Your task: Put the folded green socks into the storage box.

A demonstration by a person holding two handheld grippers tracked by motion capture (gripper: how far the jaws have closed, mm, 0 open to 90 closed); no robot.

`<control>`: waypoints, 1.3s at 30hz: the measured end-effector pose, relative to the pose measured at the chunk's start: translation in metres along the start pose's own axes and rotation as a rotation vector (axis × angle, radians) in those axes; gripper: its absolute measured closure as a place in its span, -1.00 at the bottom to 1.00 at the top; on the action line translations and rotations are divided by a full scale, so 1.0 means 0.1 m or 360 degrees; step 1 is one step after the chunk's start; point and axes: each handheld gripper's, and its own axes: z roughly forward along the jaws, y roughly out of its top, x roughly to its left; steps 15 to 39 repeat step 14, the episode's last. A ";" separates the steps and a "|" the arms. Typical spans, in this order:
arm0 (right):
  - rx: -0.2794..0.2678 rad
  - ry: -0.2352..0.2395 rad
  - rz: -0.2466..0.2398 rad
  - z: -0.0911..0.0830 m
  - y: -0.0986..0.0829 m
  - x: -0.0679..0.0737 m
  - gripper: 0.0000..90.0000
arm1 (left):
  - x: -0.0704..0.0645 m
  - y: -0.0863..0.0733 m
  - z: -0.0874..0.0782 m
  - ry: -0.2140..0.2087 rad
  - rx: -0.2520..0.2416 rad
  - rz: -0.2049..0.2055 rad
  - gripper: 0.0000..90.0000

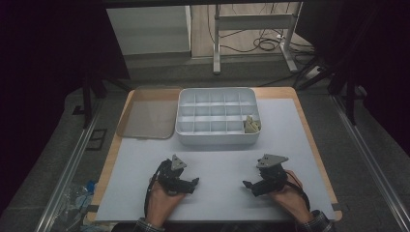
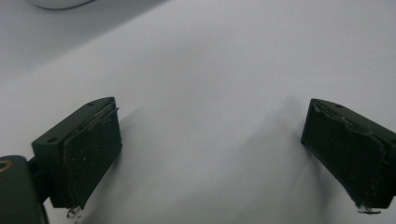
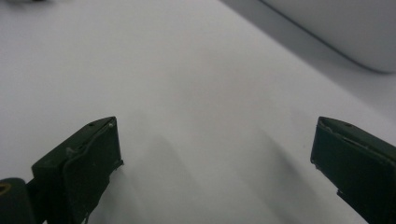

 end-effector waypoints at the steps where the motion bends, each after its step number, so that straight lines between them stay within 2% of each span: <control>1: 0.0007 -0.0003 -0.0003 0.01 -0.01 0.00 -0.95 | 0.00 0.00 0.00 0.0000 0.0000 0.0000 -0.90; 7: 0.0031 -0.0006 -0.0014 0.05 -0.06 0.00 -0.95 | 0.00 0.00 0.00 0.0000 0.0000 0.0001 -0.90; 14: 0.0047 0.0038 0.0032 0.06 -0.06 -0.03 -0.95 | 0.00 0.00 0.00 0.0000 0.0002 0.0002 -0.90; 39: 0.0047 0.0038 0.0032 0.06 -0.06 -0.03 -0.95 | 0.00 0.00 0.00 0.0000 0.0002 0.0002 -0.90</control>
